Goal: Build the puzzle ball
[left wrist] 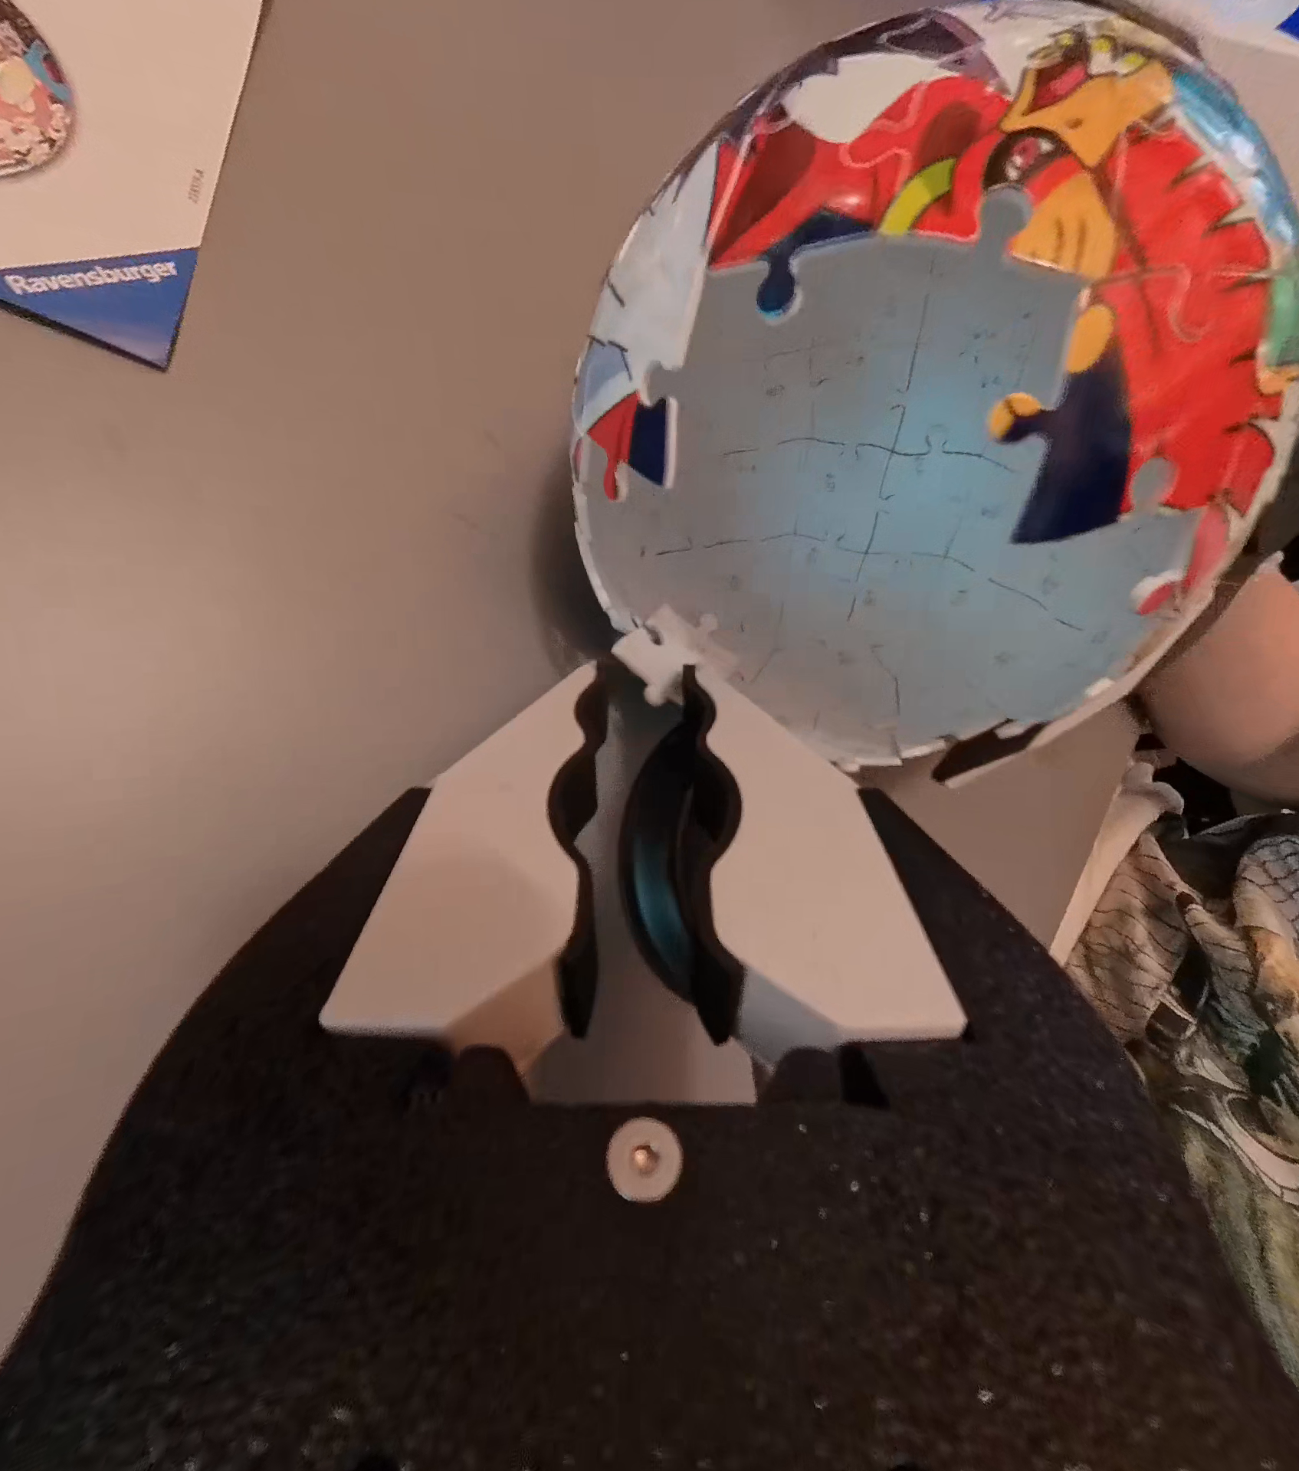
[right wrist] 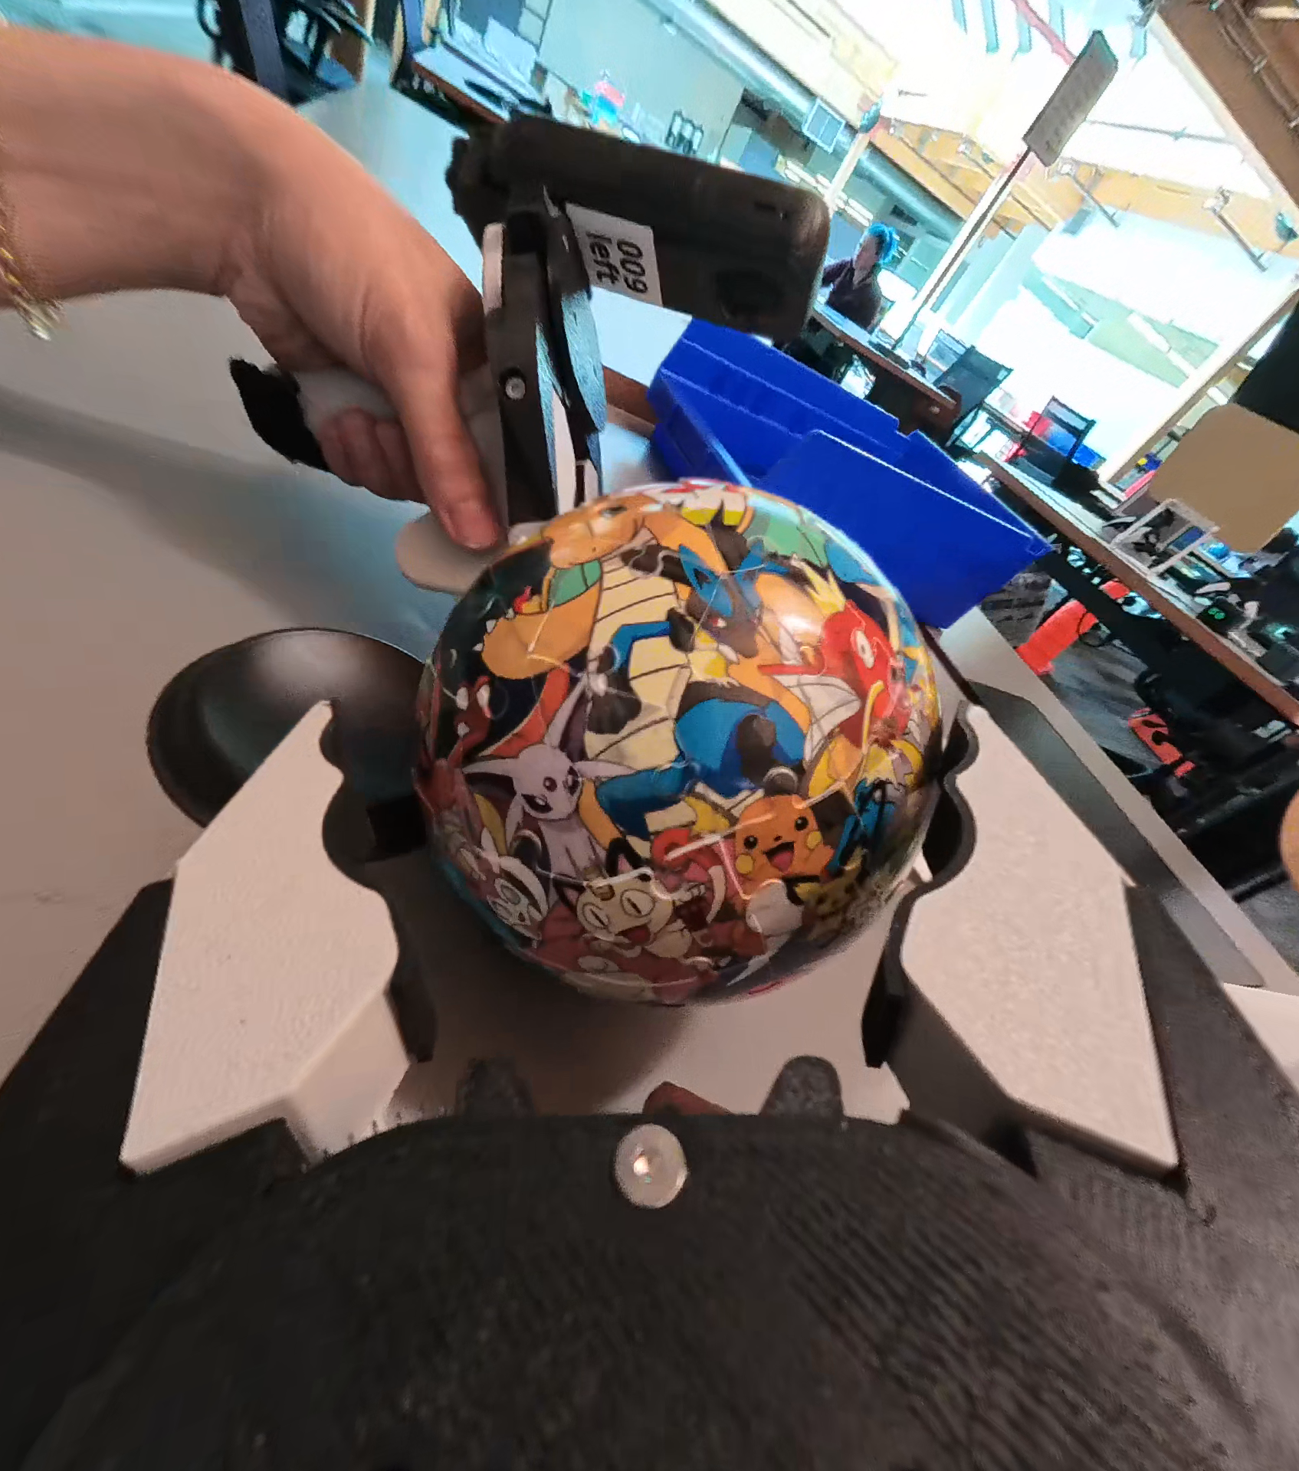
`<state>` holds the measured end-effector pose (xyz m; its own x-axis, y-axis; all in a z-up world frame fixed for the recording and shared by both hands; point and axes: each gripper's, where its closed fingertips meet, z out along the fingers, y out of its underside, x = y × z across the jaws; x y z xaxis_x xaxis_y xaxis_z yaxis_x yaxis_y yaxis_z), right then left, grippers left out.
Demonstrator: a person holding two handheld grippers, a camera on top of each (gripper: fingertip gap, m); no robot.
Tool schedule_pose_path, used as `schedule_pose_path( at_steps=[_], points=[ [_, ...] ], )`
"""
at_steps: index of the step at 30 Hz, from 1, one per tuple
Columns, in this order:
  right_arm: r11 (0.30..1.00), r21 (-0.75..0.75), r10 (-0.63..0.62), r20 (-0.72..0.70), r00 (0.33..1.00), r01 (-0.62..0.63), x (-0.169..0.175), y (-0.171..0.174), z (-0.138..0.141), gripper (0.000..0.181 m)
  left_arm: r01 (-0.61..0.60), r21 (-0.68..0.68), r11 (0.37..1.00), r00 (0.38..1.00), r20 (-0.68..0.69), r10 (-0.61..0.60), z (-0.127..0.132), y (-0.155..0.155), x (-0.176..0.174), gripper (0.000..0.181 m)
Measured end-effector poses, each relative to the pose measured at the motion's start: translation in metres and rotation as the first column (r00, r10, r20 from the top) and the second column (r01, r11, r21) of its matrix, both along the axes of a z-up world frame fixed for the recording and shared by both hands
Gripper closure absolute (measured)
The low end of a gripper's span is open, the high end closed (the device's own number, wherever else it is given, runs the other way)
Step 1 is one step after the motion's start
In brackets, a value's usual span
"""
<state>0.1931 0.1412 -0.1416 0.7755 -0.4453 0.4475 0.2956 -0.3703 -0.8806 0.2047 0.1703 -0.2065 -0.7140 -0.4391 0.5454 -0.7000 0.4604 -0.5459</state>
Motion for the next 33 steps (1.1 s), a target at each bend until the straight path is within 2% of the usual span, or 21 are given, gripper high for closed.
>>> schedule_pose_path(
  at_steps=[3,7,11,14,18,20,21,24,26,29,30,31,33],
  points=[
    [1.0,0.011,-0.004,0.014,1.0,0.003,-0.001,0.003,0.001,0.039,-0.037,-0.024,0.999,0.999,0.009,0.037,0.006,0.006,0.001,0.156],
    [1.0,-0.009,-0.004,0.061,0.998,0.005,-0.002,-0.001,0.002,0.049,-0.101,-0.037,0.994,0.987,0.121,0.105,0.021,0.014,0.018,0.142],
    [1.0,-0.003,0.011,0.081,0.997,-0.01,-0.007,-0.006,0.003,0.054,-0.013,0.0,1.0,0.967,0.254,0.012,0.021,-0.005,0.029,0.138],
    [1.0,-0.011,0.024,0.066,0.998,-0.023,-0.01,-0.011,0.002,0.055,0.048,0.028,0.998,0.926,0.375,-0.055,0.021,-0.022,0.038,0.137],
    [0.996,0.055,0.068,0.009,0.998,-0.068,-0.013,-0.012,0.006,0.052,0.155,-0.004,0.988,0.857,0.498,-0.132,0.031,-0.043,0.04,0.16],
    [0.994,0.045,0.102,0.011,0.995,-0.102,-0.018,-0.011,0.008,0.053,0.151,0.017,0.988,0.82,0.556,-0.135,0.032,-0.043,0.046,0.173],
    [0.995,0.021,0.1,0.011,0.995,-0.101,-0.018,-0.013,0.006,0.055,0.156,0.017,0.988,0.807,0.575,-0.137,0.032,-0.042,0.046,0.173],
    [0.997,0.008,0.073,-0.022,0.997,-0.073,-0.009,-0.026,0.004,0.043,0.176,-0.023,0.984,0.778,0.615,-0.125,0.039,-0.044,0.044,0.177],
    [0.997,0.02,0.079,-0.098,0.992,-0.077,-0.004,-0.032,-0.004,0.038,0.172,-0.033,0.984,0.773,0.623,-0.115,0.039,-0.044,0.044,0.179],
    [0.983,-0.036,0.171,-0.202,0.964,-0.181,-0.015,-0.031,-0.019,0.043,0.166,-0.049,0.985,0.784,0.613,-0.102,0.038,-0.044,0.044,0.179],
    [0.979,-0.079,0.167,-0.22,0.961,-0.189,-0.014,-0.031,-0.027,0.049,0.162,-0.051,0.985,0.787,0.609,-0.098,0.038,-0.044,0.044,0.179],
    [0.977,-0.139,0.132,-0.199,0.971,-0.161,-0.008,-0.032,-0.034,0.055,0.159,-0.053,0.986,0.79,0.606,-0.094,0.039,-0.044,0.044,0.179],
    [0.966,-0.246,0.053,-0.115,0.992,-0.081,0.006,-0.034,-0.046,0.056,0.151,-0.057,0.987,0.79,0.608,-0.086,0.041,-0.045,0.043,0.179]
  ],
)
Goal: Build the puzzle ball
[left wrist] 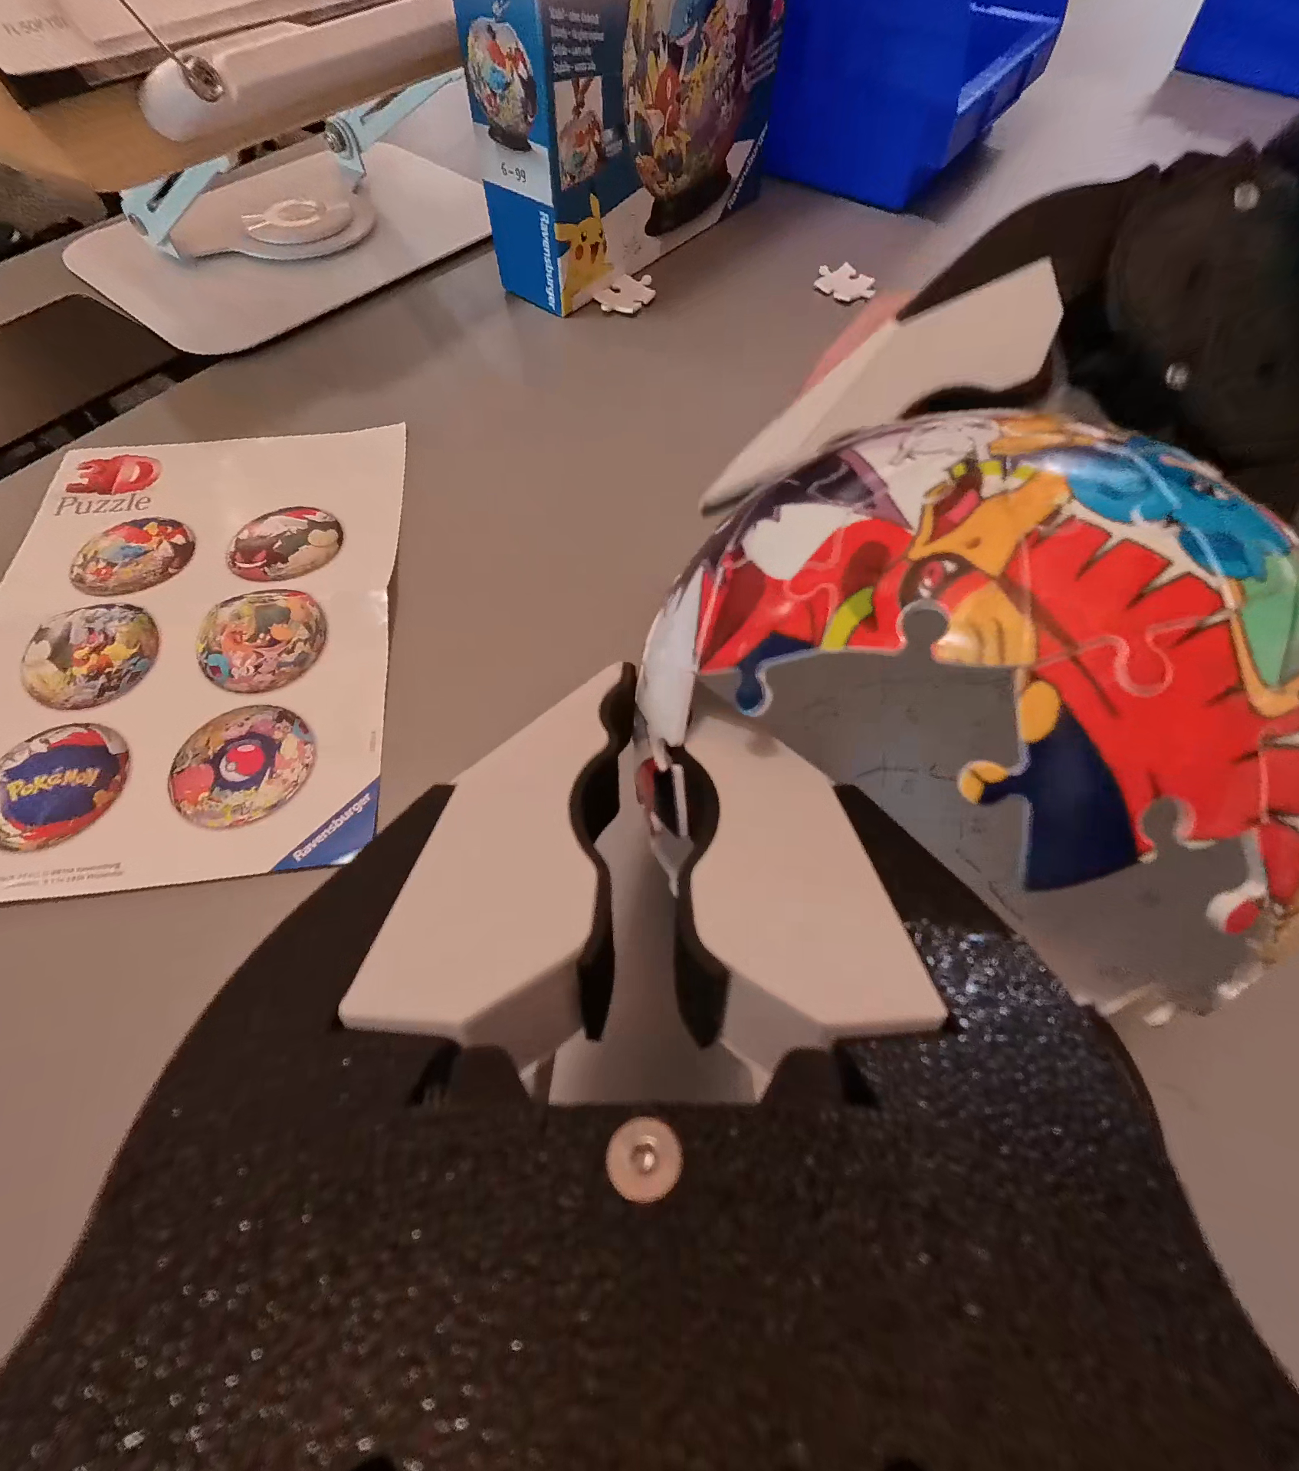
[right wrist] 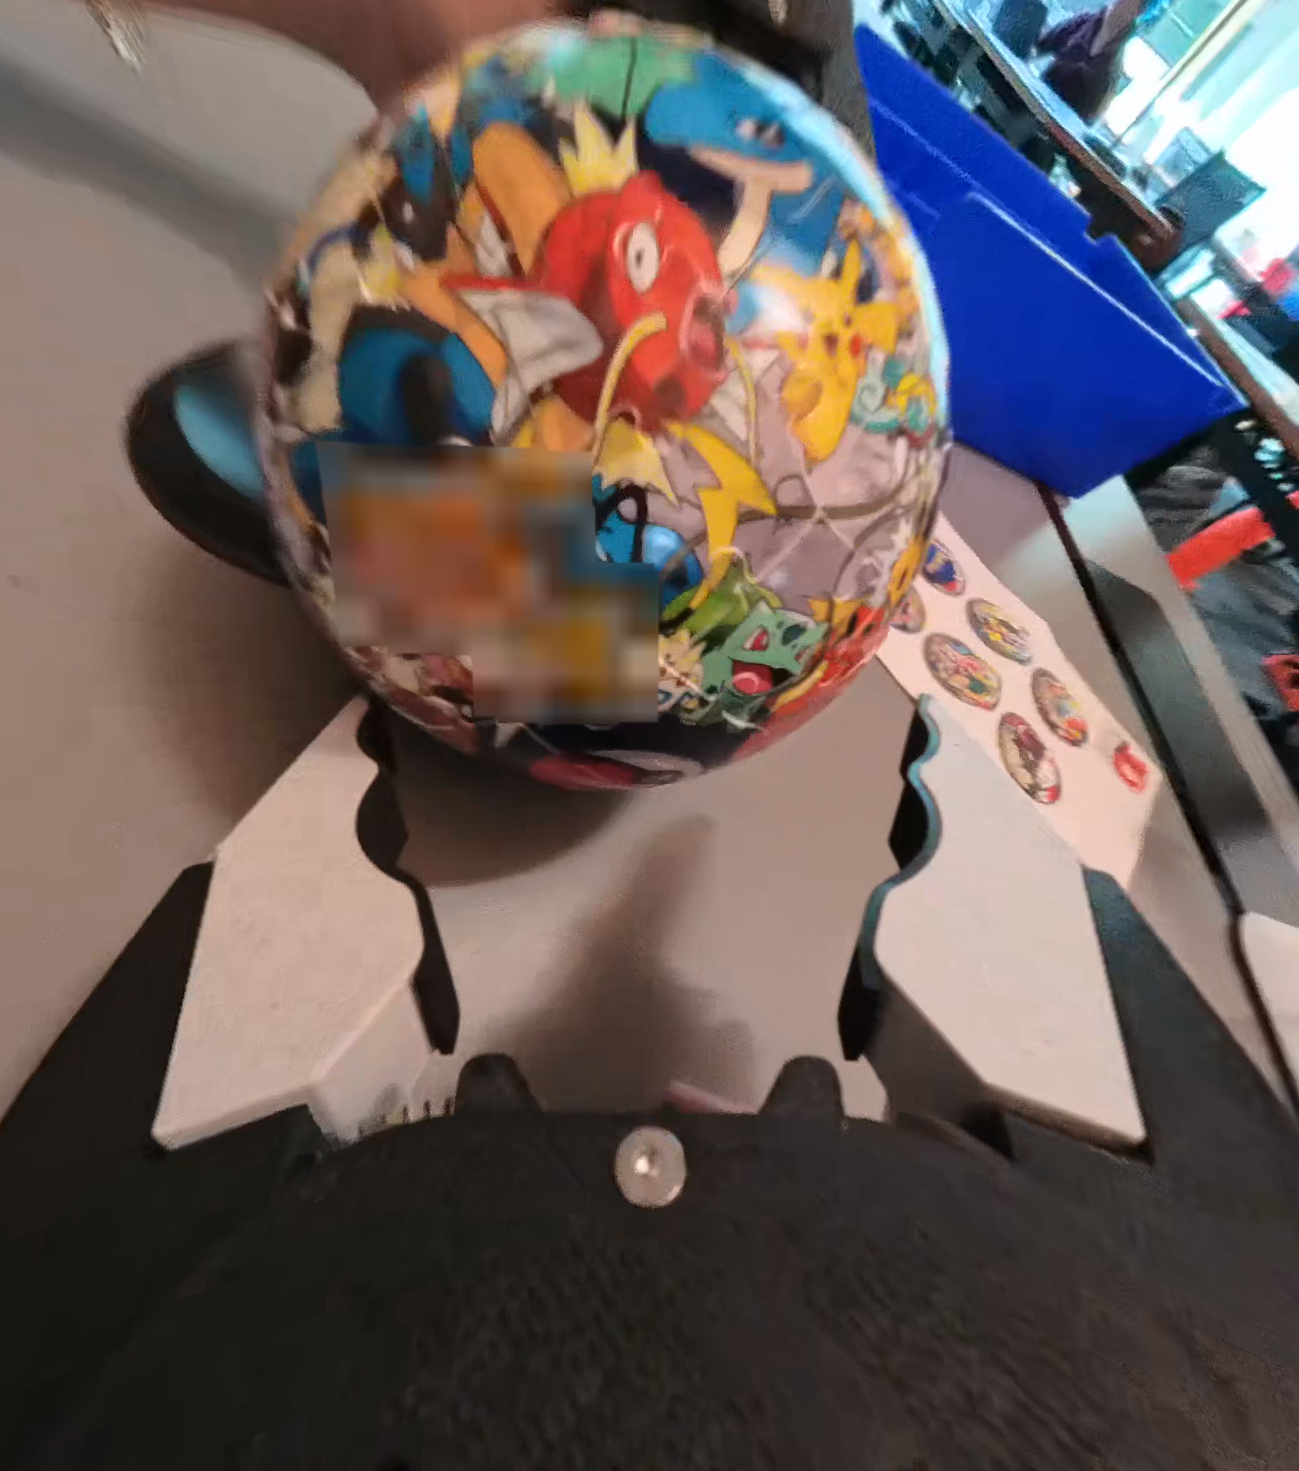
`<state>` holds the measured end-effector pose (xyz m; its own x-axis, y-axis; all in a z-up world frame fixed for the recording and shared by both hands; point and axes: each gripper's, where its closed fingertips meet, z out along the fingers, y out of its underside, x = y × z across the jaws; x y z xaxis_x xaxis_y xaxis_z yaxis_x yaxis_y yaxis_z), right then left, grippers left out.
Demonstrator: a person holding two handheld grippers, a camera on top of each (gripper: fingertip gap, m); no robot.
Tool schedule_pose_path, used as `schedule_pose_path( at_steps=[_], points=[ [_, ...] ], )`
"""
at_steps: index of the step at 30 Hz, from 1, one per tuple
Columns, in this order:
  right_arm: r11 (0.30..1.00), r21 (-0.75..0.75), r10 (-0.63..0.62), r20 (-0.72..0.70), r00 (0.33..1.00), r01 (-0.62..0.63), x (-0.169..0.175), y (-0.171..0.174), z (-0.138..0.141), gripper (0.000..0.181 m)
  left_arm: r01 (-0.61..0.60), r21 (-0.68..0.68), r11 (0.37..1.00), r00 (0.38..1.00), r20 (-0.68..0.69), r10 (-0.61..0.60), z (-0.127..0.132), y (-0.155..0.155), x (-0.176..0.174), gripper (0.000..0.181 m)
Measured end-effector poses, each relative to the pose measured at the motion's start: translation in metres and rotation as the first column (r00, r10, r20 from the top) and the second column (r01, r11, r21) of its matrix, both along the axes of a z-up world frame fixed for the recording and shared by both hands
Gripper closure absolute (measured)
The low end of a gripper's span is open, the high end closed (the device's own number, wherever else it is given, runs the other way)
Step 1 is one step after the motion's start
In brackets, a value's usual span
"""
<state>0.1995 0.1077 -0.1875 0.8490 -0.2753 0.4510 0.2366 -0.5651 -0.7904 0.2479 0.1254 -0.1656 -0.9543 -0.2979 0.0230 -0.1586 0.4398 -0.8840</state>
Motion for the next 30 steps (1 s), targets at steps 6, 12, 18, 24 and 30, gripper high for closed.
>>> schedule_pose_path(
  at_steps=[6,12,18,24,30],
  points=[
    [0.999,-0.004,0.041,0.107,0.993,-0.041,-0.006,0.013,0.016,0.063,-0.059,-0.021,0.998,0.998,-0.002,0.059,0.017,0.006,-0.004,0.177],
    [0.985,0.01,0.169,0.107,0.98,-0.171,-0.028,0.022,0.043,0.065,-0.121,-0.057,0.991,0.99,0.061,0.124,0.033,0.028,-0.027,0.178],
    [0.952,-0.181,0.269,0.108,0.957,-0.247,-0.035,0.04,0.031,0.067,-0.228,-0.098,0.969,0.972,0.03,0.232,0.016,0.055,-0.037,0.176],
    [0.933,-0.248,0.295,0.113,0.949,-0.261,-0.046,0.053,0.031,0.068,-0.236,-0.012,0.972,0.971,0.027,0.236,-0.011,0.066,-0.044,0.164],
    [0.915,-0.318,0.301,0.129,0.945,-0.248,-0.051,0.063,0.028,0.069,-0.221,0.02,0.975,0.973,-0.061,0.222,-0.018,0.078,-0.058,0.133]
  ],
)
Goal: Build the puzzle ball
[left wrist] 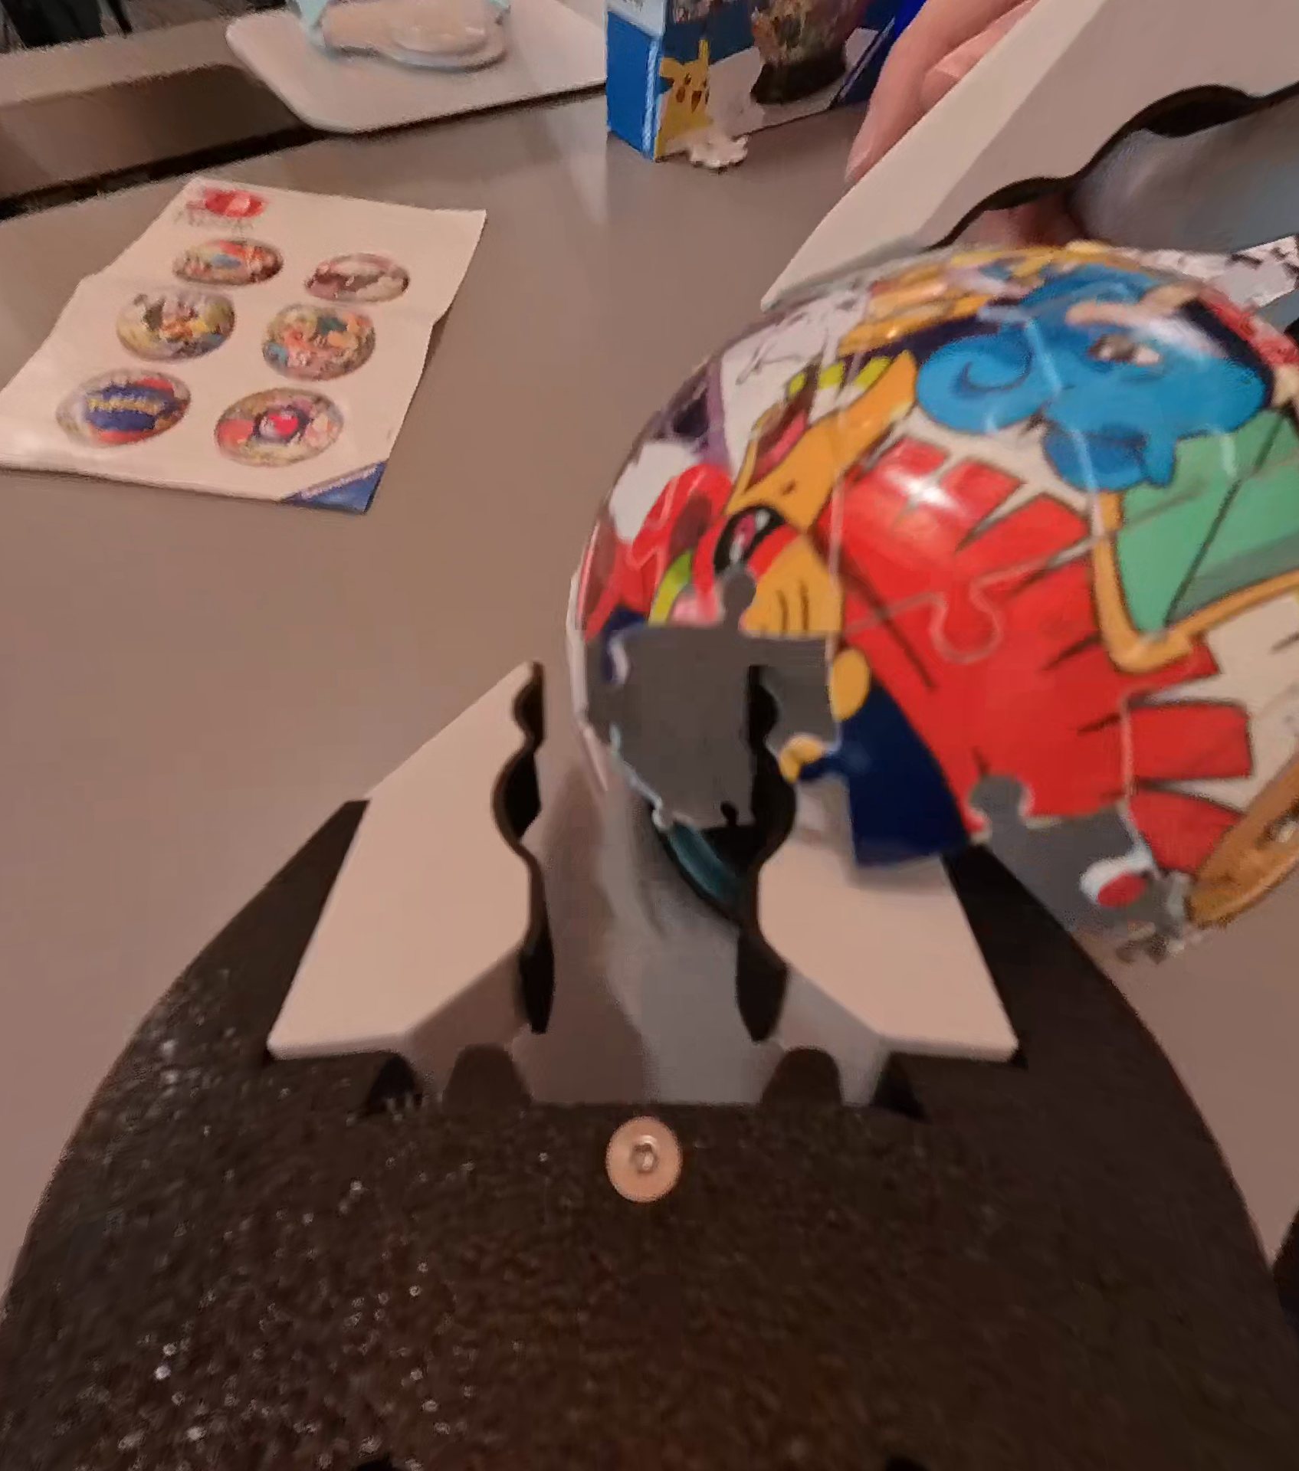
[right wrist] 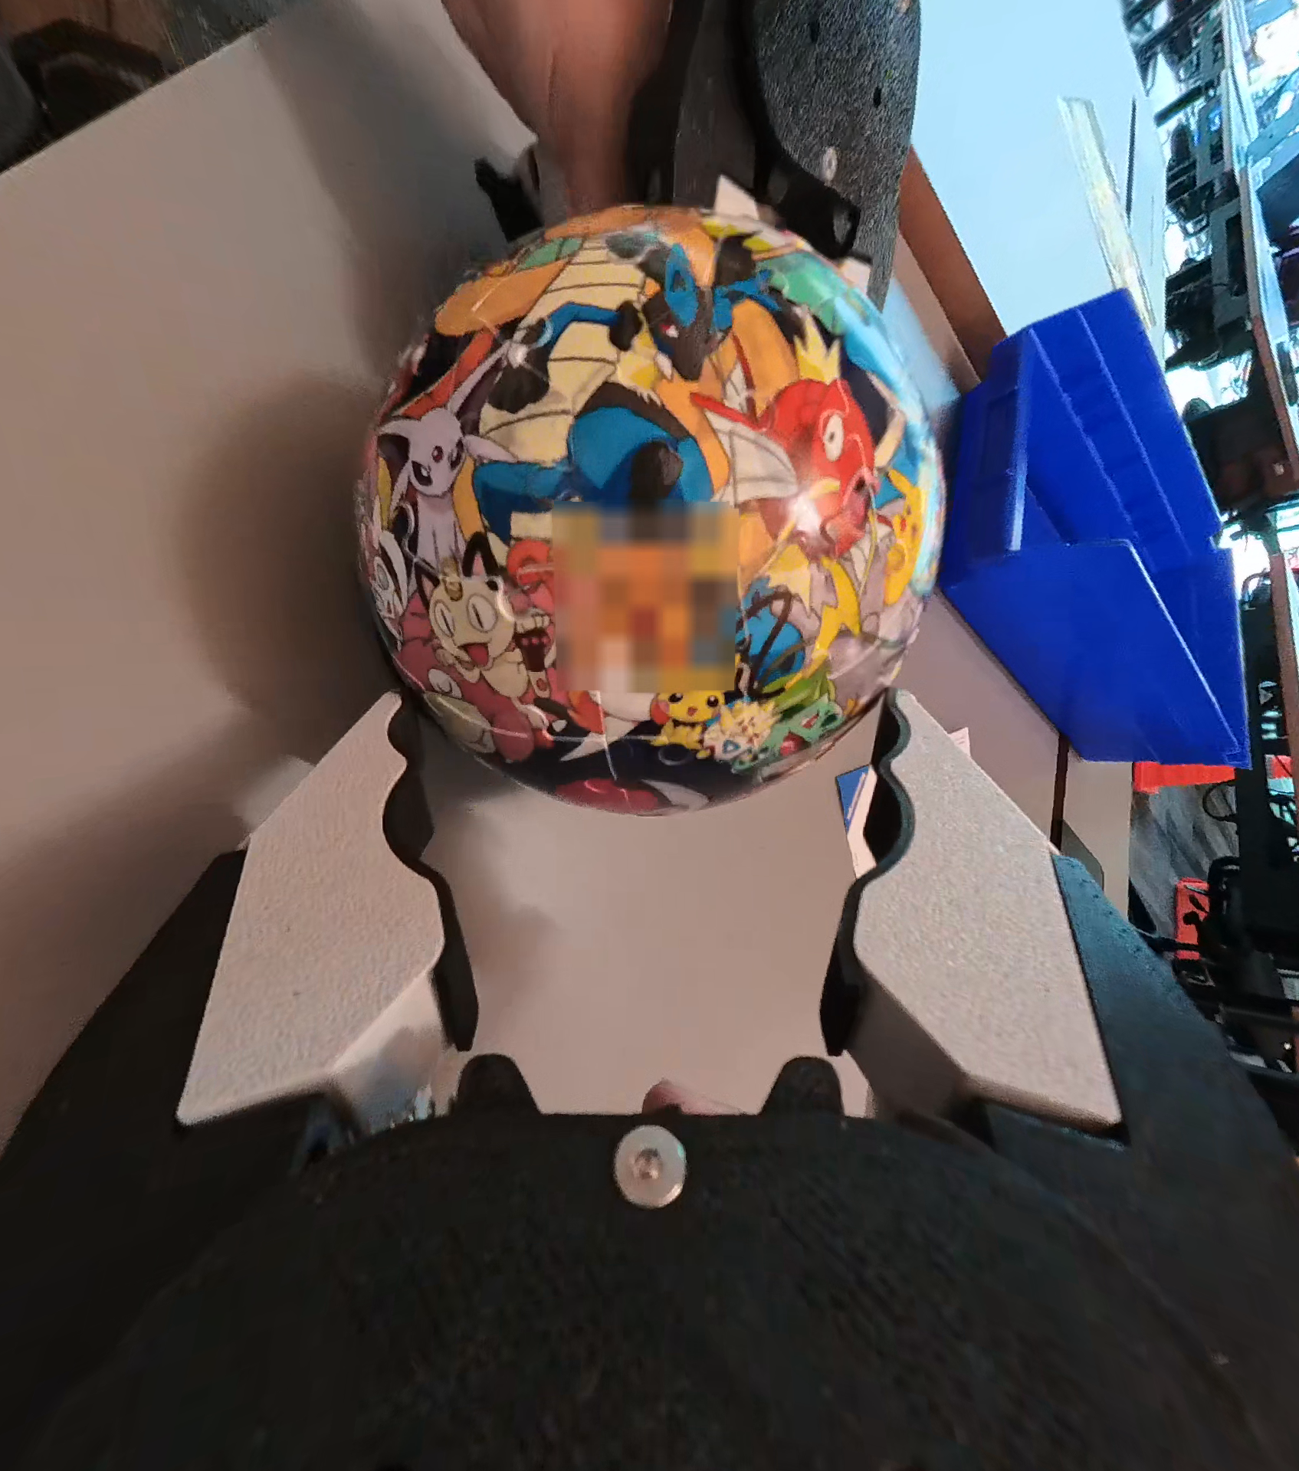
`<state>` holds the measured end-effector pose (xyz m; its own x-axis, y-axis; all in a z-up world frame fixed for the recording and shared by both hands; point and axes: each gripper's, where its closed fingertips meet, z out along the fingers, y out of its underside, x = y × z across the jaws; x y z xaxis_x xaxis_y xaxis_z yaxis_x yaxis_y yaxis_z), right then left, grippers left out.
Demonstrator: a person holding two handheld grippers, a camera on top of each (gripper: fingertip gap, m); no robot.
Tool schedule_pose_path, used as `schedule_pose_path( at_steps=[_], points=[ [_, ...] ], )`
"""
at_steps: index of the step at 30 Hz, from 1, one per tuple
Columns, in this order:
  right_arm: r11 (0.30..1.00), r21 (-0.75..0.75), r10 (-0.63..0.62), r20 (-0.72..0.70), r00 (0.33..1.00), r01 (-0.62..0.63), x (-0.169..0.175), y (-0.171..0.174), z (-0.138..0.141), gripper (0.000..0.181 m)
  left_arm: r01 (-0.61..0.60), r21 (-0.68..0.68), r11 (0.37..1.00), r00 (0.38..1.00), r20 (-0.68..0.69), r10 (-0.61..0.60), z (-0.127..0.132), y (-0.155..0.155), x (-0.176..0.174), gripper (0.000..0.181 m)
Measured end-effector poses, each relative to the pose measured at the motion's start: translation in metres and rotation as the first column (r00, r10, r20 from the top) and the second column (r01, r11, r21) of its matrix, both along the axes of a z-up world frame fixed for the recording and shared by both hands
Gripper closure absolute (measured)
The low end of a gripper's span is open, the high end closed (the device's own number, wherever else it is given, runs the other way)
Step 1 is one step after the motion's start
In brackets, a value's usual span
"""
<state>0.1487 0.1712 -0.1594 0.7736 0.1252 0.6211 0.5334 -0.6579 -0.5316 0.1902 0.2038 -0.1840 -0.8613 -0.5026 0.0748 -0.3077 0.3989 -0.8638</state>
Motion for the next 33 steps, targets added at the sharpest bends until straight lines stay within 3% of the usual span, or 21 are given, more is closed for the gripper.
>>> schedule_pose_path(
  at_steps=[4,8,11,18,28,33],
  points=[
    [1.0,0.014,-0.013,-0.01,1.0,0.013,0.003,0.002,-0.001,0.07,-0.043,0.039,0.998,0.996,-0.076,0.046,-0.007,0.026,-0.007,0.093],
    [0.999,0.033,-0.021,-0.019,1.0,0.022,0.004,0.004,-0.001,0.067,-0.006,0.073,0.997,0.993,-0.116,0.014,-0.018,0.031,-0.018,0.09],
    [0.997,0.066,-0.038,-0.045,0.998,0.041,0.004,0.005,0.0,0.061,0.008,0.171,0.985,0.996,-0.091,0.007,-0.034,0.032,-0.019,0.09],
    [0.969,0.197,-0.112,-0.179,0.978,0.147,0.001,0.006,0.004,0.042,-0.015,0.237,0.971,0.999,-0.043,0.026,-0.035,0.03,-0.009,0.09],
    [0.965,0.21,-0.121,-0.185,0.975,0.159,0.003,0.019,-0.014,0.049,-0.037,0.231,0.972,0.999,-0.021,0.043,-0.037,0.031,0.009,0.067],
    [0.962,0.226,-0.117,-0.178,0.977,0.156,0.007,0.021,-0.014,0.051,-0.086,0.21,0.974,0.994,-0.045,0.098,-0.037,0.034,0.017,0.068]
  ],
)
